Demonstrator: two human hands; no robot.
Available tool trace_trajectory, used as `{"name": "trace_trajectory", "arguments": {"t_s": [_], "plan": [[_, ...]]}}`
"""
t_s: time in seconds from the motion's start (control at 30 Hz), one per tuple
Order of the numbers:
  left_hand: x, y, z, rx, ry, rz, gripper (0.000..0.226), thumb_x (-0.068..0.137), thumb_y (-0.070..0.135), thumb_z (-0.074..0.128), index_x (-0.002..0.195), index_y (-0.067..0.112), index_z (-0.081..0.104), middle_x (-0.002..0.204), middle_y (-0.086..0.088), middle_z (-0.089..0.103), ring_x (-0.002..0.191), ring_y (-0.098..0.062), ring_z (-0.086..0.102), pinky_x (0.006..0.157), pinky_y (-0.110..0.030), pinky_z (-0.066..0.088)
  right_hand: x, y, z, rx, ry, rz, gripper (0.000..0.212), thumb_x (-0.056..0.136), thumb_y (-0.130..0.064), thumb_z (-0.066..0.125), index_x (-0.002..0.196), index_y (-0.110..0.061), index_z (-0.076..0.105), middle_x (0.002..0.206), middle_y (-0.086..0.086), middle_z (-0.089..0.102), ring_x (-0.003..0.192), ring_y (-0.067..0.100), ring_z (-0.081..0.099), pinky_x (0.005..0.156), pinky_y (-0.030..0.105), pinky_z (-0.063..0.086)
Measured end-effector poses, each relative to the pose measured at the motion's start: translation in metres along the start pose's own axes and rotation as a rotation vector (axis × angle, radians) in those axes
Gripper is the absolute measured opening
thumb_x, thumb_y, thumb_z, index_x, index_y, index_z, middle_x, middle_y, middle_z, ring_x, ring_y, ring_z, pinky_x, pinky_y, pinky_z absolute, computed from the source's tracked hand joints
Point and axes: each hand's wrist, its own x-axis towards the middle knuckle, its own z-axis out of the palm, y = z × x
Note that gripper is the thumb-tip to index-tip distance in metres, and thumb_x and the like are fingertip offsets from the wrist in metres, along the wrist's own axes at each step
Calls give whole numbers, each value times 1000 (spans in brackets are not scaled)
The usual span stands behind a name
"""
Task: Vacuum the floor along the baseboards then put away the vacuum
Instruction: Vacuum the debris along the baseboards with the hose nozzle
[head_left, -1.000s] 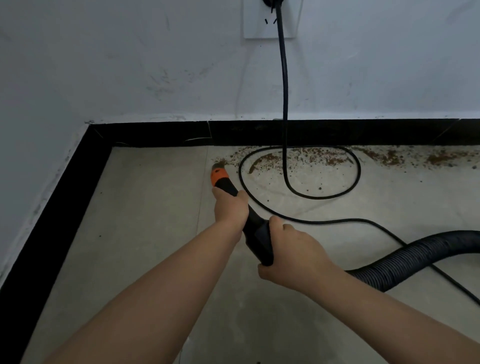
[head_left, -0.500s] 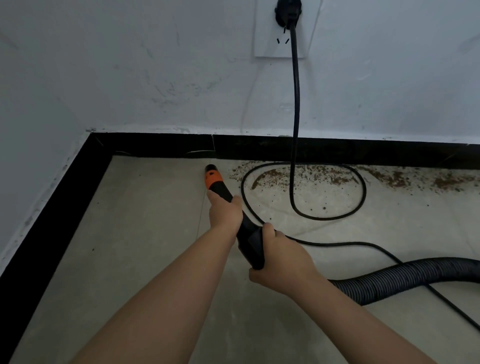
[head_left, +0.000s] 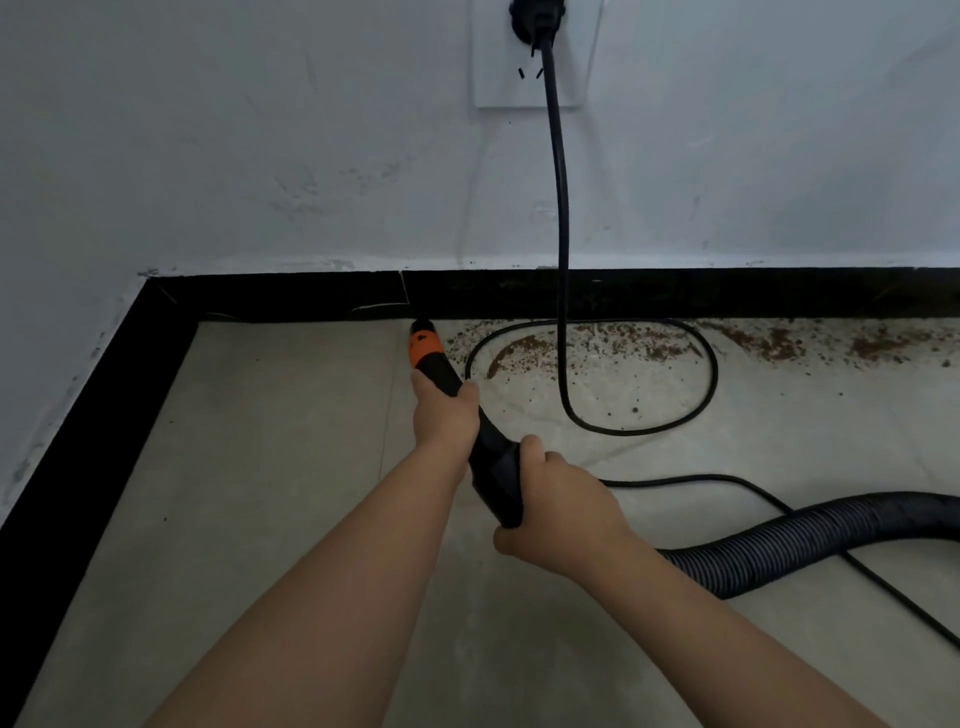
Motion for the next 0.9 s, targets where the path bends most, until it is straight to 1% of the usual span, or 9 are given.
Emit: {"name": "trace_trajectory", "arguments": {"t_s": [0.07,0.13,0.2,0.3,0.4,0.6,0.67,0.8,0.9], "plan": [[-3,1,6,9,-28,-3,67,97,22,43,150,19,2,137,-13,42,114,-28,49,85,-29,41,-4,5,-3,9,6,18,55,76,-33,68,113,-16,31,108,5,50,88,21,53,58,25,36],[-6,3,11,20,-57,-6,68,97,22,44,150,19,1,137,-12,43,113,-28,49,84,-29,41,-9,9,-7,16,8,35,51,74,-33,69,102,-19,28,100,3,47,80,19,48,58,26,36],[-9,5,14,23,-72,-12,69,97,22,45,150,17,2,137,-11,42,115,-28,48,89,-31,41,-12,11,-11,15,5,42,52,73,-34,70,96,-19,25,92,0,43,78,18,47,56,27,36],[-13,7,16,40,-67,-41,68,96,23,45,149,16,4,136,-13,43,116,-31,48,98,-39,43,-17,12,-16,4,-3,31,52,71,-34,71,93,-18,26,84,-3,41,76,19,47,50,25,33],[-17,11,14,52,-61,-80,67,95,22,46,148,14,6,132,-15,46,114,-33,50,97,-46,45,-22,8,-22,1,-12,14,52,71,-35,71,92,-18,27,74,-7,37,71,17,47,47,22,33],[-27,16,8,-6,-58,-186,66,91,18,51,145,13,13,125,-15,47,113,-34,50,96,-48,45,-39,2,-41,1,-60,-26,52,69,-37,73,92,-18,31,75,-7,42,61,6,42,48,21,35],[-32,15,6,-10,-103,-223,63,91,19,52,143,14,16,113,-13,47,109,-31,51,93,-47,46,-47,2,-47,-9,-82,-27,51,68,-37,73,92,-19,32,76,-7,43,61,5,43,48,20,35],[-49,14,5,-6,-204,-227,54,94,22,49,139,14,20,86,-5,45,93,-24,50,73,-36,45,-60,1,-51,-40,-105,-11,51,69,-38,73,92,-19,31,77,-7,45,61,4,44,47,20,34],[-54,12,6,10,-221,-234,51,96,25,47,138,15,20,83,-4,44,92,-24,50,69,-34,44,-66,3,-51,-53,-115,2,51,68,-39,73,92,-20,32,79,-7,46,62,5,45,49,20,37]]}}
